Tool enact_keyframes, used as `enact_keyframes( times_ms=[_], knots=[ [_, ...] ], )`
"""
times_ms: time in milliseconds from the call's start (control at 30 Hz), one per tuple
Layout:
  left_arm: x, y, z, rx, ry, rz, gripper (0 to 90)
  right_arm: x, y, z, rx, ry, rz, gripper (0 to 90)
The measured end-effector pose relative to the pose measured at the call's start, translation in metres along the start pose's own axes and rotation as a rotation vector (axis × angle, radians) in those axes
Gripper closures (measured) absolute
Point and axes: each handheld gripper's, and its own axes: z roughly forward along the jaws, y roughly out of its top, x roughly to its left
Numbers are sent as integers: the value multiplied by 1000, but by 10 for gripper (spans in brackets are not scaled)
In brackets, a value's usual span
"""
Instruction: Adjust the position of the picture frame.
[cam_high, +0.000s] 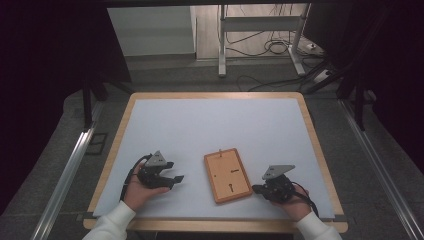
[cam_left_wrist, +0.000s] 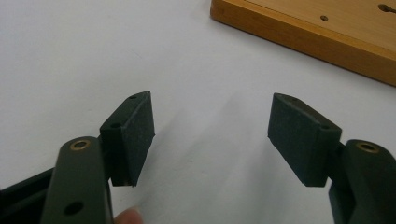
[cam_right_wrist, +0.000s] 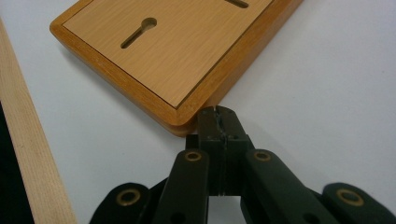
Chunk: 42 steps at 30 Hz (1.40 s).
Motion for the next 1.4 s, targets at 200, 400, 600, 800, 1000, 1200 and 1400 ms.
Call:
enact_keyframes(
  times_ms=[200,400,600,800,1000,1200,1400],
  knots=[
    [0,0,0,2,-1,1,313,6,2,2,4,-12,-1,895],
    [0,0,0,2,-2,1,313,14,5,5,5,-5,-17,895],
    [0,0,1,6,-4,3,313,25,8,10,8,7,-26,895],
    [0,0,1,7,-5,2,312,32,11,14,9,20,-43,895],
    [0,0,1,8,-6,3,312,33,12,14,8,22,-45,895],
    [0,0,2,12,-7,5,312,33,12,15,5,24,-46,895],
    [0,0,3,16,-8,5,311,34,13,17,4,29,-46,895]
  ],
)
